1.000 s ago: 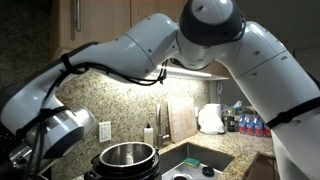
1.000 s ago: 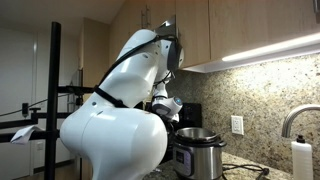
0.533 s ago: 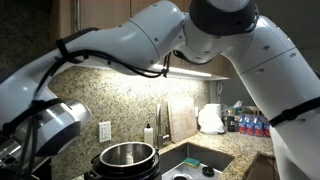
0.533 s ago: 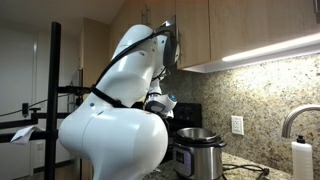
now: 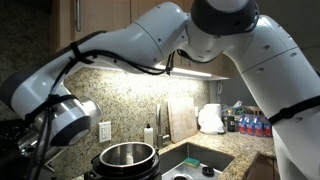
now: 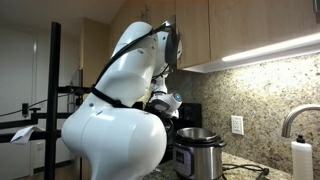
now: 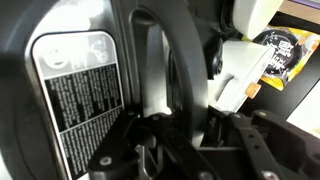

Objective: Cover the cooker with the lid

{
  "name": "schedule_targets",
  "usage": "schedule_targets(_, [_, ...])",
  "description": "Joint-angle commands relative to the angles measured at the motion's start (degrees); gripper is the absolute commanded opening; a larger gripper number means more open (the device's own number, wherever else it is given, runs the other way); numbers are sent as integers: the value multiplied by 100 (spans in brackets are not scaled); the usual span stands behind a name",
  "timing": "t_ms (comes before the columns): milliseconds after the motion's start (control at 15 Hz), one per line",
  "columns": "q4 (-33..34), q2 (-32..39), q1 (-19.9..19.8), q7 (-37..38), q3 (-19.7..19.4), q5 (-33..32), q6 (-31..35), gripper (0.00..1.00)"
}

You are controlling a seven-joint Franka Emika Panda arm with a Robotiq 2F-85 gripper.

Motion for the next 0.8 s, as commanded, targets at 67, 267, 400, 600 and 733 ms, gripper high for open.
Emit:
schedule_targets(67, [-255,-539,-155,182,75,134,-308,1])
schedule_targets(267, [-340,-720,47,271,-160,232,-458,1])
schedule_targets(400, [-422,-833,54,280,-192,285,-507,1])
schedule_targets(600, [-465,-913,61,318,-286,308,-620,1])
schedule_targets(733, [-433,-879,31,314,-354,271,-791,1])
